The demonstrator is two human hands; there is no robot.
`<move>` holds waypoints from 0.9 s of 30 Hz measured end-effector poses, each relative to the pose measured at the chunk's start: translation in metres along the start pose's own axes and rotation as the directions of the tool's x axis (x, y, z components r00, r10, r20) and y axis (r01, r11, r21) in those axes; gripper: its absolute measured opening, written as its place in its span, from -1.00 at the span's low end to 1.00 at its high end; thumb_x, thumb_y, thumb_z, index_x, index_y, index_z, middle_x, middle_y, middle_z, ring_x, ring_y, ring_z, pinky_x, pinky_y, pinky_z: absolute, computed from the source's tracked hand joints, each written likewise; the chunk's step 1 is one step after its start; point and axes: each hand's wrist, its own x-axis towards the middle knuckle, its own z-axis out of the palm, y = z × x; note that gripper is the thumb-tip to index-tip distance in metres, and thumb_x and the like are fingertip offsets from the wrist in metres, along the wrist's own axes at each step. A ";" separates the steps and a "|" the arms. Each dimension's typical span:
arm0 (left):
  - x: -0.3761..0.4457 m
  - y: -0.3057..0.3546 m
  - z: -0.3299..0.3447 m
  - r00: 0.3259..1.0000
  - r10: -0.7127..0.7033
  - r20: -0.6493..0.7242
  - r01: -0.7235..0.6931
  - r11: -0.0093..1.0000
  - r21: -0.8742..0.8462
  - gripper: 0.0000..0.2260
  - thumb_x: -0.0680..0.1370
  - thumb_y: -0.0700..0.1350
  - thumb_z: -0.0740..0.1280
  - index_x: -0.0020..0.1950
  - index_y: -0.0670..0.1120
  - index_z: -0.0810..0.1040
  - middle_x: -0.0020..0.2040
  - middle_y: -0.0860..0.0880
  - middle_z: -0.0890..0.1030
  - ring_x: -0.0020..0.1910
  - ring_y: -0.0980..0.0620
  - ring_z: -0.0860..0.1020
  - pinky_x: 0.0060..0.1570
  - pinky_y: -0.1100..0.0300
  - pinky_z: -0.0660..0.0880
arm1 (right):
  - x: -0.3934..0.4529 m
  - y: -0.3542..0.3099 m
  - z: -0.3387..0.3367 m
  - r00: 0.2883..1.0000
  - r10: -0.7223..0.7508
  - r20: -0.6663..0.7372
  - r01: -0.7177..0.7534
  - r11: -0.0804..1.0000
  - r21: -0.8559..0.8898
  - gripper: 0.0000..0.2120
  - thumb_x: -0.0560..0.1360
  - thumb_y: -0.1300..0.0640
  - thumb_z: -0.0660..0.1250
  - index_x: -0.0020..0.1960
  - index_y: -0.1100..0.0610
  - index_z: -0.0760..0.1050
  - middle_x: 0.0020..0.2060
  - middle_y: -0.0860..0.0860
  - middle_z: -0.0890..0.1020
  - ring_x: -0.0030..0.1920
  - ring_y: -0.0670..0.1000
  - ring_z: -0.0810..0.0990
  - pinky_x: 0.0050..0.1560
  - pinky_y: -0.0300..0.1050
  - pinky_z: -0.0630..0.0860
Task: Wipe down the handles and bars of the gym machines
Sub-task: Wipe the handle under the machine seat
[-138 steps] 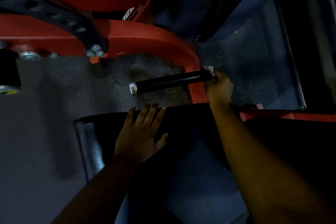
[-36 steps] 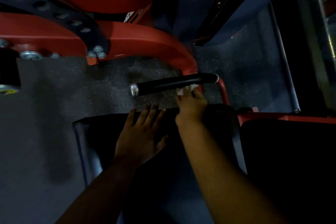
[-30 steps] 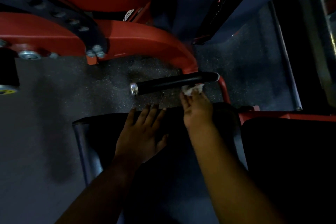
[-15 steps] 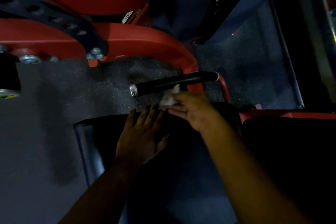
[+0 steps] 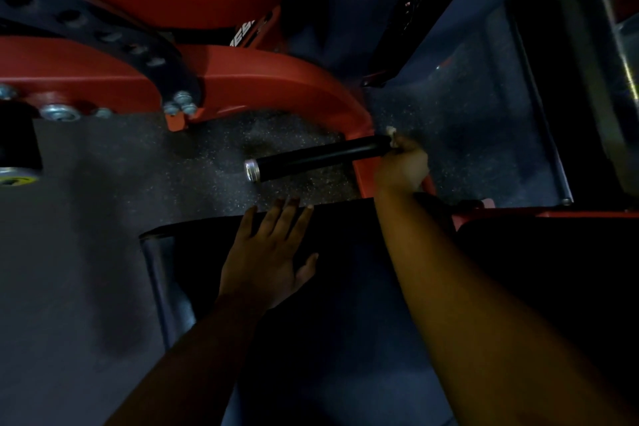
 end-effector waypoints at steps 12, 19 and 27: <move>-0.003 -0.001 -0.020 0.989 -0.004 0.148 0.013 0.998 -0.055 -0.25 0.63 0.38 -0.04 0.70 -0.02 -0.03 0.69 -0.07 0.09 0.67 -0.07 -0.02 0.54 -0.39 -0.16 | -0.126 0.012 -0.090 0.935 -0.109 0.336 0.140 0.988 -0.071 -0.78 0.60 0.21 0.28 0.09 0.01 0.66 -0.03 -0.05 0.74 -0.04 -0.03 0.70 -0.01 -0.07 0.62; -0.089 0.050 -0.110 0.984 0.047 0.172 -0.015 0.983 -0.182 -0.25 0.63 0.39 0.01 0.70 0.05 -0.11 0.70 0.00 -0.09 0.67 -0.01 -0.06 0.55 -0.36 -0.12 | -0.245 0.034 -0.220 0.970 -0.030 0.243 0.037 0.999 -0.025 -0.73 0.64 0.19 0.26 0.23 -0.14 0.42 -0.01 -0.06 0.74 -0.07 -0.10 0.71 -0.20 -0.12 0.58; -0.202 0.166 -0.198 0.878 0.432 0.206 -0.392 0.896 -0.208 -0.24 0.61 0.43 0.01 0.70 0.05 -0.05 0.70 0.00 -0.06 0.63 -0.11 0.10 0.54 -0.33 -0.01 | -0.401 0.083 -0.387 0.998 -0.058 -0.035 0.045 0.955 -0.294 -0.84 0.56 0.18 0.39 -0.02 -0.07 0.66 -0.20 -0.17 0.65 -0.24 -0.15 0.59 -0.15 -0.15 0.54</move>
